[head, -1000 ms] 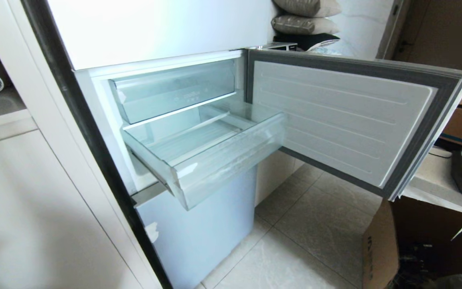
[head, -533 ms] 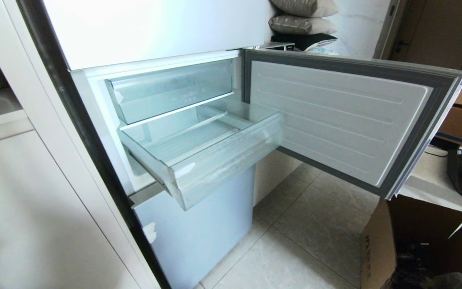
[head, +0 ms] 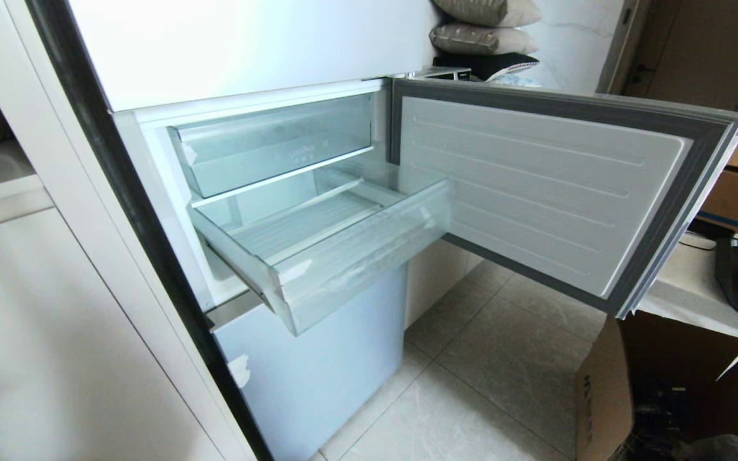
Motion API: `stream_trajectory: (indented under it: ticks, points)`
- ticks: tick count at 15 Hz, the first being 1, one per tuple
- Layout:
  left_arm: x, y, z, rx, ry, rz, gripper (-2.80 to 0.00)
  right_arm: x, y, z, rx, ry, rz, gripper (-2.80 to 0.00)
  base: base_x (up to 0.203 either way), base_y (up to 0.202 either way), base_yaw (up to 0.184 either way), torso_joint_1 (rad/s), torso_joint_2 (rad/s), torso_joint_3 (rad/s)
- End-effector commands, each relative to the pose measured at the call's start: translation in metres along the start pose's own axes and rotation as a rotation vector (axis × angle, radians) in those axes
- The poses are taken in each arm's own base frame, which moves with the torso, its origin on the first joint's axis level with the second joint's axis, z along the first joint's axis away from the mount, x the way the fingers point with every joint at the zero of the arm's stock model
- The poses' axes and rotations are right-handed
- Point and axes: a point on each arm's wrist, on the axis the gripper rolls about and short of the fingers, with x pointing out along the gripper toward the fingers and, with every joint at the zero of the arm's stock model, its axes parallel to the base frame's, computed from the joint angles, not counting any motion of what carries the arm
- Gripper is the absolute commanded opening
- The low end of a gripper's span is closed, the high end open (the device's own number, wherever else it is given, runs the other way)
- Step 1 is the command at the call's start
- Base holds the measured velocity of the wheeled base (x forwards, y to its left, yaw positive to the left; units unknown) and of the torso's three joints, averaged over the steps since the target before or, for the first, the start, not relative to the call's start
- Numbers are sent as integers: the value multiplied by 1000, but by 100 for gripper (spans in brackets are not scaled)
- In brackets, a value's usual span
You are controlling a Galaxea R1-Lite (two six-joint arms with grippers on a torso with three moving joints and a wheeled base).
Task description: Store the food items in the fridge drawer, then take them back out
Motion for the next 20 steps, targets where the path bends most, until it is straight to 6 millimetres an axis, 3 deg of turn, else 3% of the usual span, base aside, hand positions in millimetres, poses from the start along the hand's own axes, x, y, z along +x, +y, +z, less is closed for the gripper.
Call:
stream_trajectory:
  ticks: [1, 5, 10, 11, 17, 20]
  points:
    - [0, 0, 0, 0, 2, 0, -280, 62, -15, -1, 30, 132, -116, -280, 0, 0, 0, 0, 0, 0]
    - [0, 0, 0, 0, 2, 0, -280, 121, -68, 7, 18, 113, -288, -280, 0, 0, 0, 0, 0, 0]
    - [0, 0, 0, 0, 2, 0, -280, 183, -119, 11, 32, 113, -364, -280, 0, 0, 0, 0, 0, 0]
    - [0, 0, 0, 0, 2, 0, -280, 193, -125, 15, 35, 100, -338, 0, 0, 0, 0, 0, 0, 0]
    - [0, 0, 0, 0, 2, 0, -280, 216, -133, 43, -13, 21, -254, 0, 0, 0, 0, 0, 0, 0]
    - [0, 0, 0, 0, 2, 0, -280, 225, -149, 49, -27, 1, -281, 0, 0, 0, 0, 0, 0, 0]
